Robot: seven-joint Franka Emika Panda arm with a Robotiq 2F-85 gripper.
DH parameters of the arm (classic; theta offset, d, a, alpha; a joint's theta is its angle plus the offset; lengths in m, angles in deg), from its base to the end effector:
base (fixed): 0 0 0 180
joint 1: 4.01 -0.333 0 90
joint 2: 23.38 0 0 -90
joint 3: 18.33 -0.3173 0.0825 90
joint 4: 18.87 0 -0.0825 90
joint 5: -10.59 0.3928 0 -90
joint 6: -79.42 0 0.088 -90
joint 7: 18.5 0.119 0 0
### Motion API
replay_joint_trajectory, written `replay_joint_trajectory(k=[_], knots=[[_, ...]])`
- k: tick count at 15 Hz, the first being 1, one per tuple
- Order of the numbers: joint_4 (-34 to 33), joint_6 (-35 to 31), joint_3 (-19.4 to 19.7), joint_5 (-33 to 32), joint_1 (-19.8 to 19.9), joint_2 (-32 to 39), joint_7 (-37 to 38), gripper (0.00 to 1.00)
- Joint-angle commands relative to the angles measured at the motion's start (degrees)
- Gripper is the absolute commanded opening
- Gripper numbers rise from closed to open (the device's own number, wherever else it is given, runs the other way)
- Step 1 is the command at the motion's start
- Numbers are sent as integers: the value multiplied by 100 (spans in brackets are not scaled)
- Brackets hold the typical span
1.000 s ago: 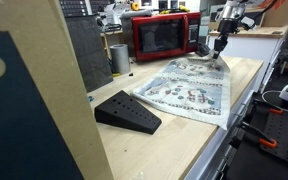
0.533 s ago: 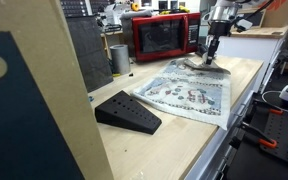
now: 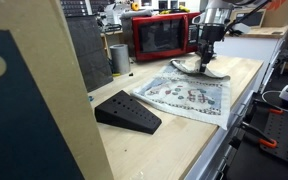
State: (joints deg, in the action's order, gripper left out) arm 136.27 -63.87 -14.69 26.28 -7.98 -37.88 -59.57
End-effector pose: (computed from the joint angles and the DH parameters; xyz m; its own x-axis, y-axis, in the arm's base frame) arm 0.4067 0.0039 0.2945 0.8695 0.4737 0.1403 0.4901 -0.8626 -0.1254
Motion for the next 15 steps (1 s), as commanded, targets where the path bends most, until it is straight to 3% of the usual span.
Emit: replay_joint_trajectory(k=[1, 6, 8, 9, 15], knots=[[383, -210, -113, -48, -315, -321, -28, 1], [608, -53, -160, 207, -819, -523, -189, 1], [406, 277, -65, 389, -988, -535, -262, 1], [394, 31, -136, 167, -873, -294, -21, 1], [384, 54, -132, 178, -894, -282, -14, 2]])
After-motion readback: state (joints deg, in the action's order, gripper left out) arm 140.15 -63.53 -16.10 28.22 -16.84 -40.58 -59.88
